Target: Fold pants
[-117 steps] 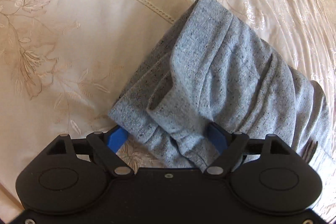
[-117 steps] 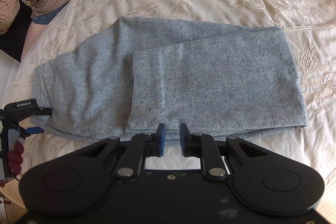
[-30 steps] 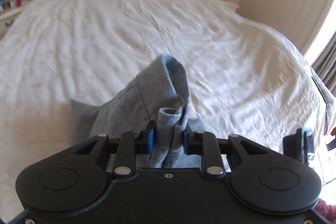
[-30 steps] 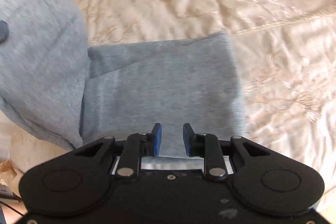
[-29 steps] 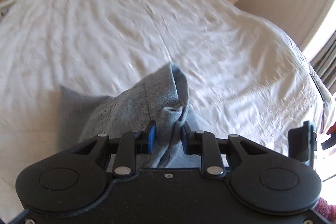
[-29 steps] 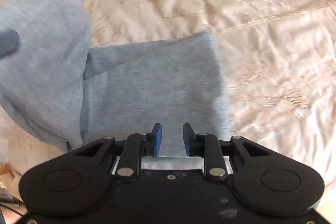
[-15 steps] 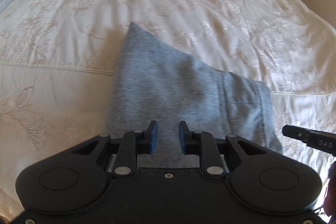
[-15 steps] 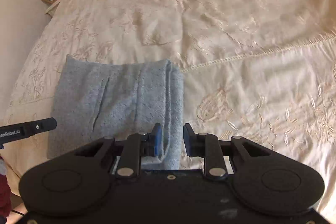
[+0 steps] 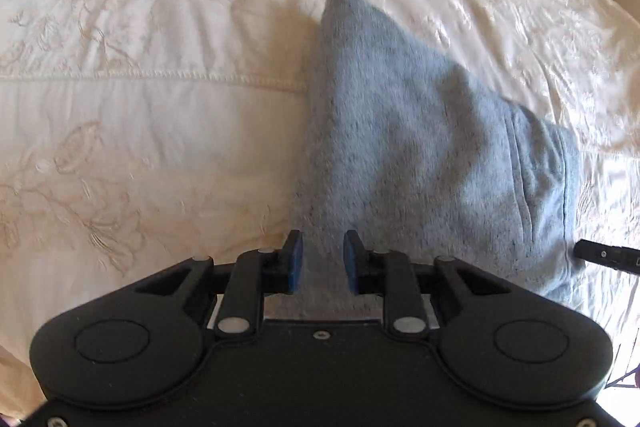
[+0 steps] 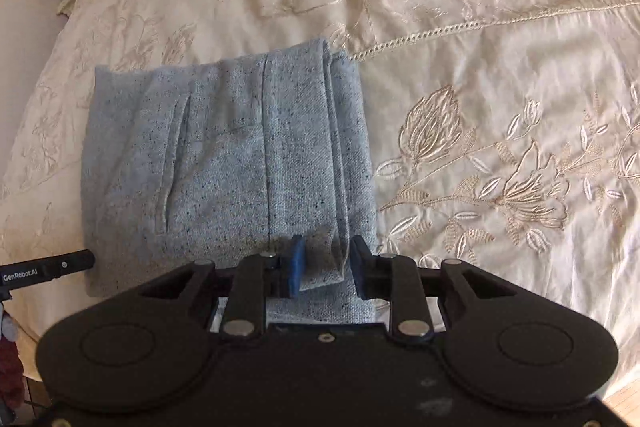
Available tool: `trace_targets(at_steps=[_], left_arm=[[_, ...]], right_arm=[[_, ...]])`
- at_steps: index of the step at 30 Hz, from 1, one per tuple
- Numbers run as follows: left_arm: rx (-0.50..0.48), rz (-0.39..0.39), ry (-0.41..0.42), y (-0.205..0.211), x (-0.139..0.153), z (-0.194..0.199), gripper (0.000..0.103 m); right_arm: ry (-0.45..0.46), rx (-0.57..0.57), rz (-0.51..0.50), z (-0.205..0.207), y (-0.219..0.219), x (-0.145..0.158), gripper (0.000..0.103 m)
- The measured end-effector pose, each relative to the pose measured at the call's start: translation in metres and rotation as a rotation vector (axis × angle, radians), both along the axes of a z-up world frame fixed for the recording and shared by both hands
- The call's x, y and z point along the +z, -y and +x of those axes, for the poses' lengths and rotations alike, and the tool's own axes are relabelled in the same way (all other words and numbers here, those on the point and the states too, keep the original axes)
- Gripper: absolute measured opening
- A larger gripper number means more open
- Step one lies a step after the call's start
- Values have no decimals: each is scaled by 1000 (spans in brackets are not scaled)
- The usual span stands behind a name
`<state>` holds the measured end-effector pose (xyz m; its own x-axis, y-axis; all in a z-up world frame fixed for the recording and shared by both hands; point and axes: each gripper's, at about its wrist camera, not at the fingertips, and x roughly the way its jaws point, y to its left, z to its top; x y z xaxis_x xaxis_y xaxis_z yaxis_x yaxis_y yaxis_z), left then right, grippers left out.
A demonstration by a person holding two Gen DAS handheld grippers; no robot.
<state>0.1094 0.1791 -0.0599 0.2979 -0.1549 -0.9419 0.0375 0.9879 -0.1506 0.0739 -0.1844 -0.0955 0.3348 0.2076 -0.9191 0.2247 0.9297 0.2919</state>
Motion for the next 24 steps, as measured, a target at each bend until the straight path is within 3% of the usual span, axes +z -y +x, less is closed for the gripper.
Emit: trace_targets(at_steps=[3,6,12,17,21,24], left_arm=[[32,-26,21,-13,7,24,35],[-9,-27,9,-9,2,41,36],[-133,-6,-82,13,-28,45,40],[-118,-14,-93,9,-35,41,52],[-116,-29,-108,3,-40,50,61],[-115,-43,-106,2,-42,55,62]], right_arm=[[79,-65,-22,2,10,12,35],[126,-91,16,8,17,10,40],[80,-91,1,20,13,-12,41],[90,-112,136,20,14,-22,42],[63,-91,109,25,13,-33,44],[43,-123,119,30,17,-43,45]])
